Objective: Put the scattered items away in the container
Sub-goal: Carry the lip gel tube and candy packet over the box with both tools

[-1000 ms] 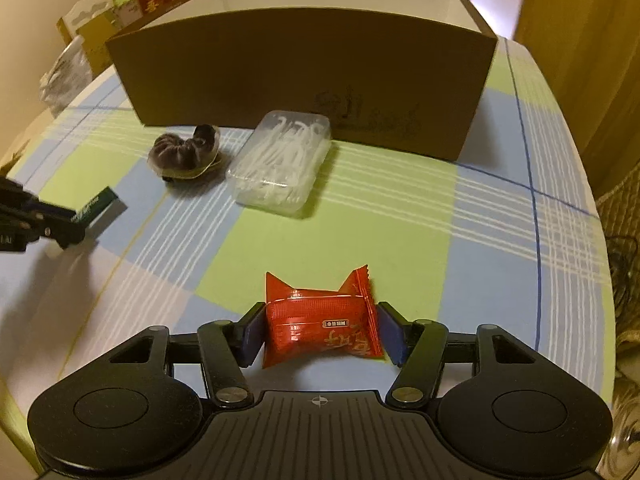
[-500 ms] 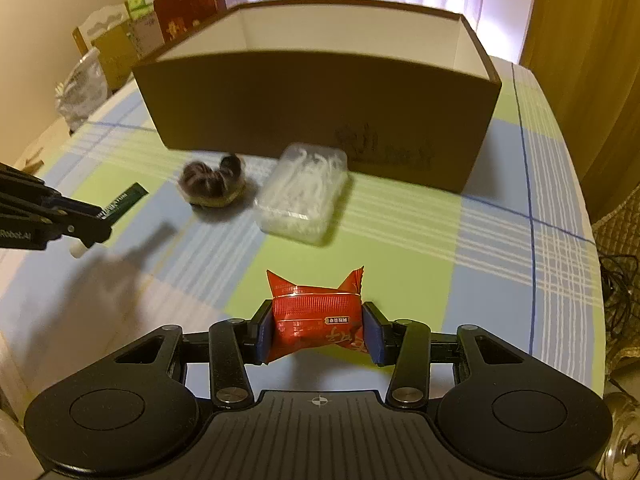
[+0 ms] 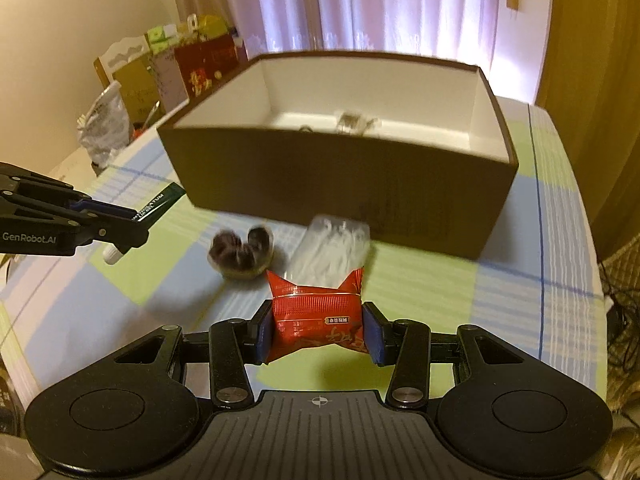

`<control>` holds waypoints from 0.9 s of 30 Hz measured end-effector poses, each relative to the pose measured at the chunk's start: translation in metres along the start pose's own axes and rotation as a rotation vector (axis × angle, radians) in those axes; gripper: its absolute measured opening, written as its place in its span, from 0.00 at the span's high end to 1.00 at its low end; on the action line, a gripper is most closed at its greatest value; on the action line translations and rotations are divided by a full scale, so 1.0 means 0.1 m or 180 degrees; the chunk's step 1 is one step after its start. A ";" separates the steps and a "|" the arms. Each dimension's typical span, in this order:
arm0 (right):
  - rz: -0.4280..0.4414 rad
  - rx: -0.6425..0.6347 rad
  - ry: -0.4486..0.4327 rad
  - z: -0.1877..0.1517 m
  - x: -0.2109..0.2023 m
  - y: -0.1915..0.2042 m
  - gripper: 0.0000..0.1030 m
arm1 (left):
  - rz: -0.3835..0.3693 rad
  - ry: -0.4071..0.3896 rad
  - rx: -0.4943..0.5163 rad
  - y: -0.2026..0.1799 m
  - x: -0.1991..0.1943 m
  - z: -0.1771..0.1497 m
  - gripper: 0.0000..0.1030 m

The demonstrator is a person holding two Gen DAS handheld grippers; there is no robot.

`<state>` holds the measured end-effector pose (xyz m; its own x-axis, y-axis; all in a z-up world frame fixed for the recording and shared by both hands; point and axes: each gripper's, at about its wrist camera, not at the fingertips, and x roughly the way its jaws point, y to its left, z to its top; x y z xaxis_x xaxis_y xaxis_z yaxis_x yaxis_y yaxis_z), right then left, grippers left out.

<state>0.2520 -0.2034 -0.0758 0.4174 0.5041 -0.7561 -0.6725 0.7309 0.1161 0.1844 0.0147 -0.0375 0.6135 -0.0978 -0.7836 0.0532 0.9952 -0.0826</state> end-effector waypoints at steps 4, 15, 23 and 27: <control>0.0016 -0.0021 -0.0128 0.16 -0.03 -0.02 0.54 | 0.0009 -0.0118 0.0017 0.01 -0.03 0.17 0.88; -0.0006 -0.0059 -0.0499 0.70 -0.03 -0.16 0.53 | 0.0114 -0.0435 0.0038 0.12 0.00 0.71 0.88; -0.0061 0.0048 -0.0589 1.08 0.15 -0.39 0.54 | 0.0222 -0.0469 -0.0047 0.26 0.23 1.09 0.88; -0.0098 0.0085 -0.0451 1.23 0.34 -0.54 0.53 | 0.0266 -0.0382 -0.0117 0.36 0.41 1.25 0.88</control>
<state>0.3777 -0.1693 -0.0288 0.5210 0.5397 -0.6614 -0.6423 0.7581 0.1127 0.3099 0.0476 0.0038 0.7046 -0.0106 -0.7095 -0.0297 0.9986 -0.0444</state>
